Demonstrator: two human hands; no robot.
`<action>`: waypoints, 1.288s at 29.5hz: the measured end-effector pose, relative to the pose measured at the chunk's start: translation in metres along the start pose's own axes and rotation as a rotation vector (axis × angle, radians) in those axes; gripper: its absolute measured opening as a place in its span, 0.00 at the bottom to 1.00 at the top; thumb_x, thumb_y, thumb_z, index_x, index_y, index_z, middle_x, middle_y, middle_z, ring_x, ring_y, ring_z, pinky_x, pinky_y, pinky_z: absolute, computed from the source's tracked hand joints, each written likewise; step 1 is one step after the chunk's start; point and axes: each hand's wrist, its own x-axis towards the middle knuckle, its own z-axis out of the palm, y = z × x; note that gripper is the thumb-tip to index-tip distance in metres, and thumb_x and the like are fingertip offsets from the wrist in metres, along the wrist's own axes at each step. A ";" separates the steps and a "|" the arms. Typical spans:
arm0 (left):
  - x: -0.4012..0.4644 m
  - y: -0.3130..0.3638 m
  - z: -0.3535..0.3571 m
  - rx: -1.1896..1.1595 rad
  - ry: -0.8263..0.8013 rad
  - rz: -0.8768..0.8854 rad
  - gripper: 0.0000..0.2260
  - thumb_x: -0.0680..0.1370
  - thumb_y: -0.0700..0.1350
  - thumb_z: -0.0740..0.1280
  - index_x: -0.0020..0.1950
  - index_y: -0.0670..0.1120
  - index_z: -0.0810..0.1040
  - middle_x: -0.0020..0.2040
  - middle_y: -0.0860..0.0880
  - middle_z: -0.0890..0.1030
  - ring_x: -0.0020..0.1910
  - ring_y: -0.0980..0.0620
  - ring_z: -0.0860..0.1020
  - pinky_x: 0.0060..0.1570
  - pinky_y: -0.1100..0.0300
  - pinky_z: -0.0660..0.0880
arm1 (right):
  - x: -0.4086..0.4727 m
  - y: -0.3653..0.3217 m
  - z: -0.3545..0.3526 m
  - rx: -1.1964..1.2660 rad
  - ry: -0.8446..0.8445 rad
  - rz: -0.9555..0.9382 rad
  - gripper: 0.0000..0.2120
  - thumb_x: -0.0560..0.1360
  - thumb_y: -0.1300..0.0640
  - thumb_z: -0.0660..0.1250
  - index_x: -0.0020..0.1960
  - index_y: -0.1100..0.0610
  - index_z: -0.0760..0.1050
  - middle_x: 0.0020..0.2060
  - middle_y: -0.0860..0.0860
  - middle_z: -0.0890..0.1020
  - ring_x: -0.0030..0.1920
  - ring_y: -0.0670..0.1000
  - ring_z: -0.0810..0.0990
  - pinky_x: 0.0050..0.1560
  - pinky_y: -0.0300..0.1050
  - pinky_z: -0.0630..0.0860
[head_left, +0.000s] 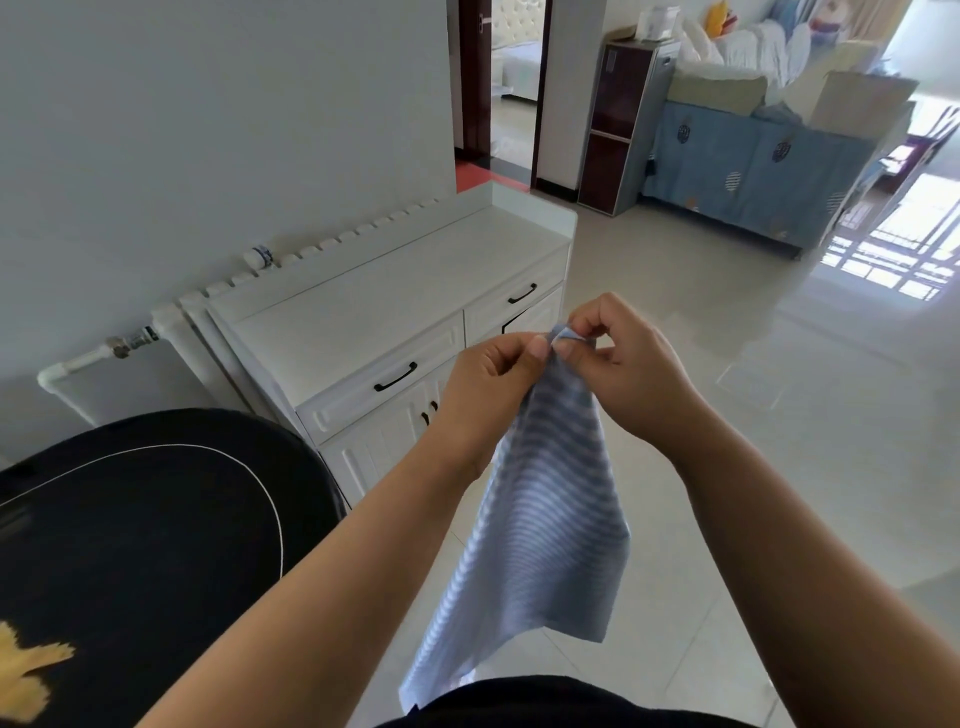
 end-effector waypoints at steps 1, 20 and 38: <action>-0.001 -0.001 0.002 0.017 0.019 0.021 0.07 0.78 0.45 0.66 0.48 0.46 0.83 0.45 0.45 0.84 0.45 0.49 0.82 0.51 0.53 0.78 | 0.001 -0.001 0.001 -0.007 0.009 0.010 0.06 0.73 0.57 0.68 0.41 0.50 0.71 0.40 0.40 0.77 0.44 0.39 0.76 0.45 0.40 0.75; 0.047 0.018 -0.034 0.070 -0.030 -0.020 0.05 0.77 0.42 0.68 0.44 0.44 0.83 0.41 0.46 0.84 0.41 0.49 0.81 0.43 0.57 0.79 | 0.043 0.013 -0.011 -0.025 -0.314 0.036 0.15 0.72 0.49 0.71 0.40 0.62 0.76 0.47 0.53 0.77 0.46 0.51 0.77 0.52 0.44 0.74; 0.119 0.032 -0.092 -0.019 0.274 0.181 0.15 0.80 0.40 0.63 0.34 0.50 0.80 0.32 0.54 0.80 0.34 0.56 0.76 0.38 0.62 0.75 | 0.012 0.082 -0.031 -0.307 -0.677 0.344 0.12 0.66 0.47 0.76 0.34 0.53 0.77 0.32 0.47 0.79 0.33 0.46 0.77 0.39 0.43 0.73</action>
